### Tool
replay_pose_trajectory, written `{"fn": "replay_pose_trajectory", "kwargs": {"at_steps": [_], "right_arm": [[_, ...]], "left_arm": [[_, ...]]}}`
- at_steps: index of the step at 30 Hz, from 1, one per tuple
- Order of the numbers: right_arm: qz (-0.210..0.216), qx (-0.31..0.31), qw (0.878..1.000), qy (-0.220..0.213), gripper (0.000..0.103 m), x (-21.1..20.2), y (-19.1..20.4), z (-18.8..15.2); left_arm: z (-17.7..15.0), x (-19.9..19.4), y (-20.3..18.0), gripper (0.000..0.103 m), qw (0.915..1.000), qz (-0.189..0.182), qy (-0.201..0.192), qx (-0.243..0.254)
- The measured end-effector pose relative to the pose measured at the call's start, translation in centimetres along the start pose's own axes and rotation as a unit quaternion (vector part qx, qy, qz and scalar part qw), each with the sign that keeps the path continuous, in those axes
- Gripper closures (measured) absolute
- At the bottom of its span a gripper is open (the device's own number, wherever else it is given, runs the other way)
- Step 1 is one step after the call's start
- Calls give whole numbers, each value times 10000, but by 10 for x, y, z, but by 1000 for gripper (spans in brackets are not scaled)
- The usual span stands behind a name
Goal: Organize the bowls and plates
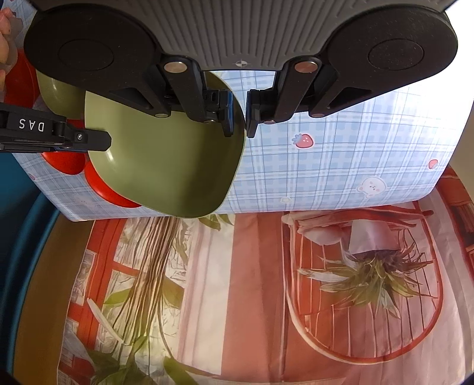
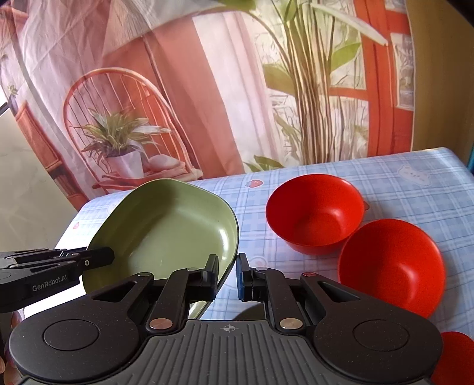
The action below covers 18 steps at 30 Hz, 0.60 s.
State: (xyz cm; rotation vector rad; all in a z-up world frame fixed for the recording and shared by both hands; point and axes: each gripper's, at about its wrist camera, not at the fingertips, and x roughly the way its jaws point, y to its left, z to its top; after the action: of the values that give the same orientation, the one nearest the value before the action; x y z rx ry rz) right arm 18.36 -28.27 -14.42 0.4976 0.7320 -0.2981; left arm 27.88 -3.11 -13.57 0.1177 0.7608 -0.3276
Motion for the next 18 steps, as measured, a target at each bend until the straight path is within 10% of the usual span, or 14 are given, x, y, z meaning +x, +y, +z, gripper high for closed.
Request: {"fn": "replay_pose_trajectory", "kwargs": {"at_steps": [18], "right_arm": [[-146,-89,9995,-247,91,-68,-37,-32]], "left_arm": [[-30,-36,-51,92,9992,-353,84,188]]}}
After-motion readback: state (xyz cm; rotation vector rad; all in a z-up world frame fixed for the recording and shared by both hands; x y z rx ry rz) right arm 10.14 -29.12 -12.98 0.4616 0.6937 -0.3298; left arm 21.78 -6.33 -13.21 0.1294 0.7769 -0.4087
